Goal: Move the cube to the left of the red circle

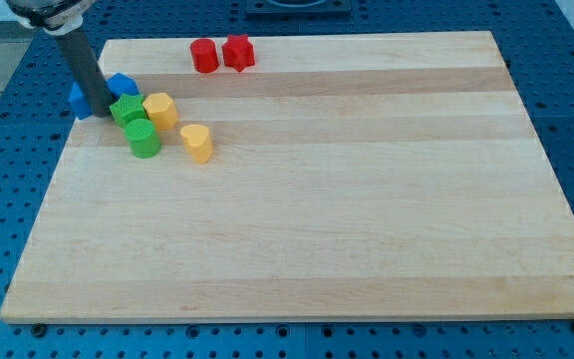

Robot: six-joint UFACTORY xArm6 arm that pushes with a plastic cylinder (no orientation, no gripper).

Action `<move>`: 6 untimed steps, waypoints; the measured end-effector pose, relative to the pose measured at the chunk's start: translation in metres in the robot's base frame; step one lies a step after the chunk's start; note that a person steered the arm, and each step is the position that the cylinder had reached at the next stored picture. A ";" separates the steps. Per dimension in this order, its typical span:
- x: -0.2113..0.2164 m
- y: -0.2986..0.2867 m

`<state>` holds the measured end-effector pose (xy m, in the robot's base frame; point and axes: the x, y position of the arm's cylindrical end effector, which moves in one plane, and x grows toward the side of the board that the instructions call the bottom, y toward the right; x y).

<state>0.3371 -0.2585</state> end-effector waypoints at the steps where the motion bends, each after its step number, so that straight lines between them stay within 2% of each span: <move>1: -0.018 0.012; 3: -0.058 0.032; 4: -0.066 0.034; 6: -0.031 0.017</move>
